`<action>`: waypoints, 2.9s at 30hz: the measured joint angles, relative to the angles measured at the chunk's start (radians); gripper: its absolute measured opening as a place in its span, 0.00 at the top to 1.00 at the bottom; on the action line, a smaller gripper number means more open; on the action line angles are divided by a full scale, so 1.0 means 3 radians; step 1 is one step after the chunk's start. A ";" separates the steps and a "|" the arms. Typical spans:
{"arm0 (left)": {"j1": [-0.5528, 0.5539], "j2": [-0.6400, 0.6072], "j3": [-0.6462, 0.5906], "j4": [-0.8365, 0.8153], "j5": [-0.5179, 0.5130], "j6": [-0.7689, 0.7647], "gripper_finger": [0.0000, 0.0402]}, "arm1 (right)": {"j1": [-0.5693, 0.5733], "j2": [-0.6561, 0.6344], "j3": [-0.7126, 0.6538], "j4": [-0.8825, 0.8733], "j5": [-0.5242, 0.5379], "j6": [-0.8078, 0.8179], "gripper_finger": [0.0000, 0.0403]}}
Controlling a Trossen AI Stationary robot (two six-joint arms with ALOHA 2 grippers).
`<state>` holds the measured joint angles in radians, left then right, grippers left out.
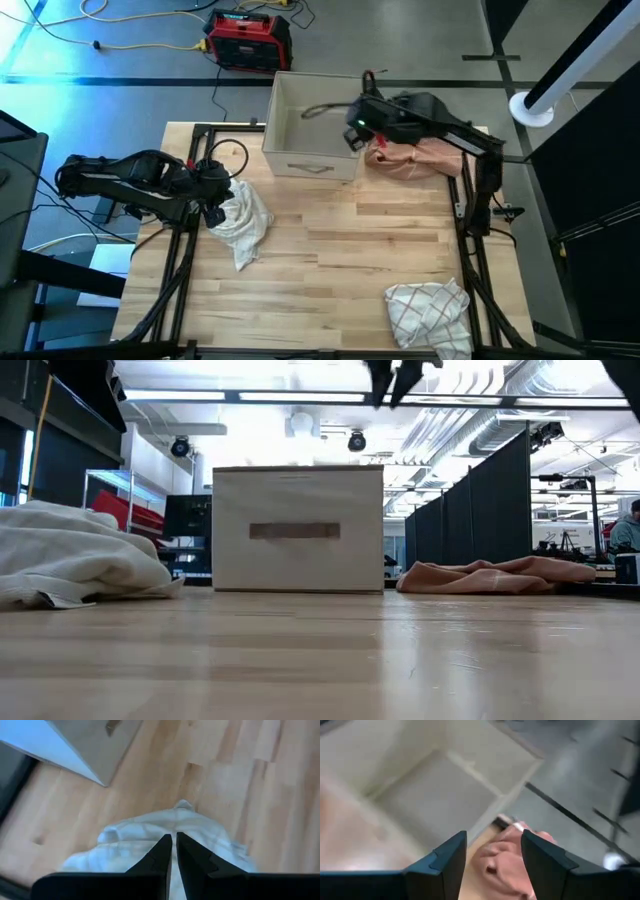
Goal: Fold towel
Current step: Fold the white striped towel
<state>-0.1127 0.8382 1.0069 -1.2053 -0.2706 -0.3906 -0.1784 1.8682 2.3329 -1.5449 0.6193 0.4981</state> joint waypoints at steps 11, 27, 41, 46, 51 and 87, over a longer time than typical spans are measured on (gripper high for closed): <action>-0.0496 0.0739 0.0000 0.0145 0.1118 -0.1040 0.78 | 0.0834 -0.0386 -0.0083 -0.0089 -0.0662 -0.0415 0.57; -0.1925 0.2094 0.0003 0.0952 0.0141 -0.2226 0.67 | 0.1421 -0.0695 -0.0084 -0.0089 -0.0585 -0.0768 0.57; -0.2010 0.3054 -0.0006 0.0736 0.0094 -0.2861 0.67 | 0.1427 -0.0968 -0.0083 -0.0087 -0.0510 -0.0647 0.57; -0.1907 0.2992 -0.0353 0.1293 0.0521 -0.3120 0.79 | 0.1427 -0.0992 -0.0083 -0.0086 -0.0512 -0.0625 0.57; -0.1778 0.2736 -0.0460 0.1507 0.0576 -0.3308 0.98 | 0.1427 -0.1011 -0.0083 -0.0087 -0.0516 -0.0640 0.57; -0.0383 0.1629 0.1551 0.0762 0.1203 -0.0424 1.00 | 0.1433 -0.1876 -0.0834 -0.0080 -0.0752 -0.0463 0.57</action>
<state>-0.2275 1.3267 1.4722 -0.9766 0.0903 -0.5179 0.2516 1.3055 2.0827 -1.5688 0.3938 0.3592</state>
